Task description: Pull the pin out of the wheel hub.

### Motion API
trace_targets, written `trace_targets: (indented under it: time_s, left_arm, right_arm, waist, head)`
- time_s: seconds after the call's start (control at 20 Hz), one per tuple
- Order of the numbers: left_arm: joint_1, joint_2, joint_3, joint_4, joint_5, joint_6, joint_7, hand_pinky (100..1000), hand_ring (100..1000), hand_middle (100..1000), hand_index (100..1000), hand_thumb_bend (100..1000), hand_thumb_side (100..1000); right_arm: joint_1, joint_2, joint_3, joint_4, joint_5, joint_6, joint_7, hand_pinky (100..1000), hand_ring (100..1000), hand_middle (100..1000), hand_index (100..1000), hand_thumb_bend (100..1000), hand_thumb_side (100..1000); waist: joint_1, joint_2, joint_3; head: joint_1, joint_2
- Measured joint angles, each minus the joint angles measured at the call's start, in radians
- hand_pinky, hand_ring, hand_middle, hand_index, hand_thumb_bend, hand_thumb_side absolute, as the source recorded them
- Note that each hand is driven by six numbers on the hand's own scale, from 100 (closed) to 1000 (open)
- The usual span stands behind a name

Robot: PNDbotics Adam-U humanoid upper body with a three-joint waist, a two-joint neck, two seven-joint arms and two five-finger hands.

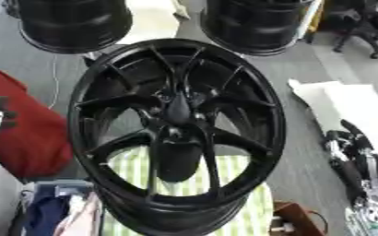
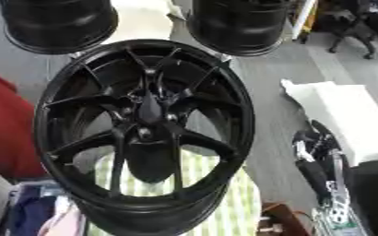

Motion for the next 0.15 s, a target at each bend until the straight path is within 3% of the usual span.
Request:
trace_targets:
  time_s: [0.15]
  left_arm:
    - [0.000,0.000,-0.001,0.000,0.000,0.000,-0.002,719,695,748,918,220,485]
  right_arm:
    - [0.000,0.000,0.004,0.000,0.000,0.003,0.004,658,602,640,886,169,412]
  waist:
    - [0.001,0.000,-0.001]
  head:
    - [0.000,0.000]
